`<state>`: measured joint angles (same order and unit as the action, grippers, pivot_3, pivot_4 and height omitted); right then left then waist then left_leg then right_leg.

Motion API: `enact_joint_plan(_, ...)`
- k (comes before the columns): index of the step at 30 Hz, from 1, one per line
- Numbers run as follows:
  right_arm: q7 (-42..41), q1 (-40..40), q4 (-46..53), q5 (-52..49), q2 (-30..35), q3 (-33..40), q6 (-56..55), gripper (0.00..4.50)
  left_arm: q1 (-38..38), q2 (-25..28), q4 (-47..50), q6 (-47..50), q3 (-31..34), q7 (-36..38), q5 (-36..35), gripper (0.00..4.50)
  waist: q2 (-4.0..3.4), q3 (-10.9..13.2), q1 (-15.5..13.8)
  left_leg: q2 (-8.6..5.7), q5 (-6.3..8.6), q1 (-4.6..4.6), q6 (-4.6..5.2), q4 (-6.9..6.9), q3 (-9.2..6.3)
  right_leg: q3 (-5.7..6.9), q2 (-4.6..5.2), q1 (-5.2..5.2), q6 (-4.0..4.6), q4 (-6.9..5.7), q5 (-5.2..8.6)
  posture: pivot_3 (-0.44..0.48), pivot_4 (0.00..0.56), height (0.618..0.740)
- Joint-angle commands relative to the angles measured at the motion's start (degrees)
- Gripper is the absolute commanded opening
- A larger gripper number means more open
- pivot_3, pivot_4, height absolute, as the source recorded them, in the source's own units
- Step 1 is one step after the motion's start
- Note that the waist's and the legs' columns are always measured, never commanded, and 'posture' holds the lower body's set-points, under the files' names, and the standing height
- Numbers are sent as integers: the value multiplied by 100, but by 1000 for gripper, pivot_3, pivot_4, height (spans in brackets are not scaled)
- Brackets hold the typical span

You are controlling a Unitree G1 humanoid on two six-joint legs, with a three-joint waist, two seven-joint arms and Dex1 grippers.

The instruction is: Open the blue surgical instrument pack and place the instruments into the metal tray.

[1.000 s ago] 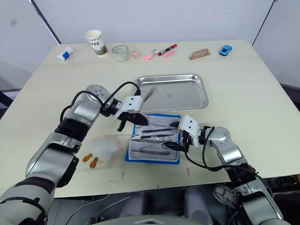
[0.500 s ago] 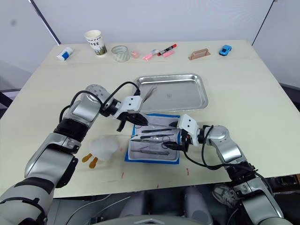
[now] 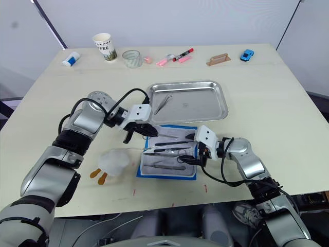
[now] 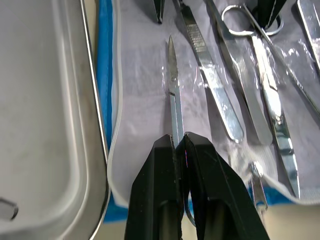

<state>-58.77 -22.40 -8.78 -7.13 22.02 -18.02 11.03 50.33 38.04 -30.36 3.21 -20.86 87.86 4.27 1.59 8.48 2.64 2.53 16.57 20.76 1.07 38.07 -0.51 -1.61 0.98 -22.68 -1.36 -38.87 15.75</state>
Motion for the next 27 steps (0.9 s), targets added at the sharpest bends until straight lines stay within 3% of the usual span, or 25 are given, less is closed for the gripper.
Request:
enact_joint_plan(1,329,294,-643,600,73,-438,405,4500,41,172,165,-99,261,68,-183,32,0,0,0,0,0,0,0,0,0,0,0,0,0,0,0,0,150,740)
enact_joint_plan(14,348,331,-642,590,44,-442,335,4500,-33,558,-50,-404,470,157,-431,32,0,0,-2,2,0,-1,0,0,-1,2,0,0,2,0,0,0,150,740)
enact_joint_plan(23,347,332,-659,601,40,-454,297,4500,-113,988,291,-51,687,410,-690,32,0,-1,-3,3,0,-2,0,-1,0,3,-1,1,2,0,1,0,150,740)
enact_joint_plan(27,339,334,-669,604,46,-455,273,4500,-215,994,897,815,1002,146,-1143,32,0,-1,-4,5,0,-1,0,-1,-1,3,-1,1,3,0,1,0,150,740)
